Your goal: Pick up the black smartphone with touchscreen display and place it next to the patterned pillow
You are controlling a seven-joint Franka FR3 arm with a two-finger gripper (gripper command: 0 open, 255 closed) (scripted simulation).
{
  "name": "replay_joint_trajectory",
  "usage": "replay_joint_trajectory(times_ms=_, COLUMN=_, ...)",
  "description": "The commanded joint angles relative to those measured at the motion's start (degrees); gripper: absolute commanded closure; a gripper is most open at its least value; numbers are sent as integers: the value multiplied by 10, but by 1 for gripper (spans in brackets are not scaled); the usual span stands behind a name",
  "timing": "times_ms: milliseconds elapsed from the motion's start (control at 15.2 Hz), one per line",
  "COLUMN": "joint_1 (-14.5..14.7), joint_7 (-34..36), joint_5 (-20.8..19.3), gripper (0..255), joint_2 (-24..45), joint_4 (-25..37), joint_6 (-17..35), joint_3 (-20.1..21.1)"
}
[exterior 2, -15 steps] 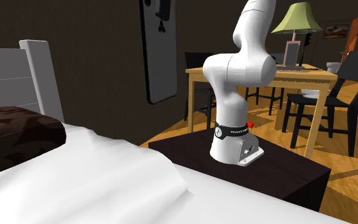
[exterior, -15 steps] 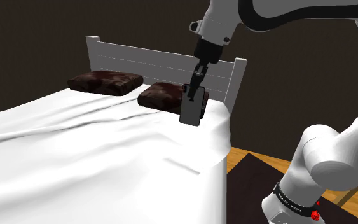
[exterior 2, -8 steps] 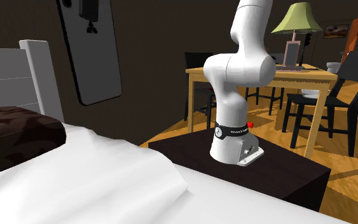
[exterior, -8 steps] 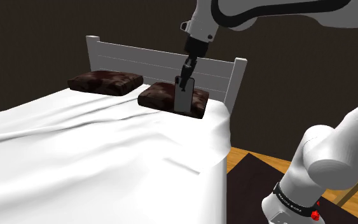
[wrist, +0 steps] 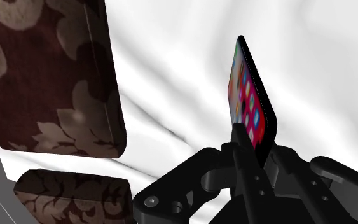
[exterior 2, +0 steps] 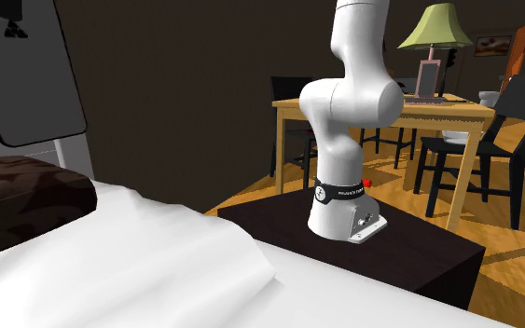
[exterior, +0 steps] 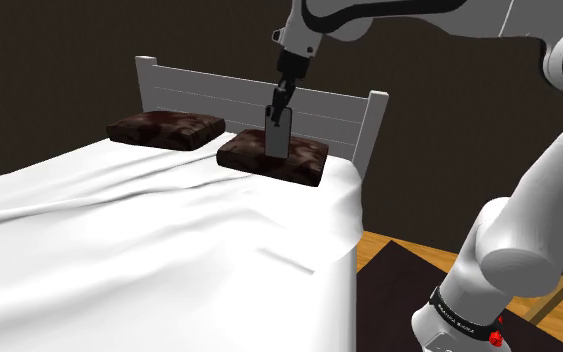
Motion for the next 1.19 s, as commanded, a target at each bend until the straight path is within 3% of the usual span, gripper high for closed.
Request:
replay_joint_trajectory(times_ms=0, joint_1=-8, joint_7=-20, joint_5=1, gripper=255, joint_2=39, joint_4=39, joint_6=-1, joint_3=-11)
replay_joint_trajectory(times_ms=396, joint_1=-30, joint_7=-61, joint_5=8, gripper=255, joint_2=158, joint_4=188, joint_6=-35, joint_3=-32)
replay_joint_trajectory(times_ms=1122, joint_1=-29, joint_7=-69, joint_5=11, gripper=255, joint_2=151, joint_4=95, joint_6=51, joint_3=-31)
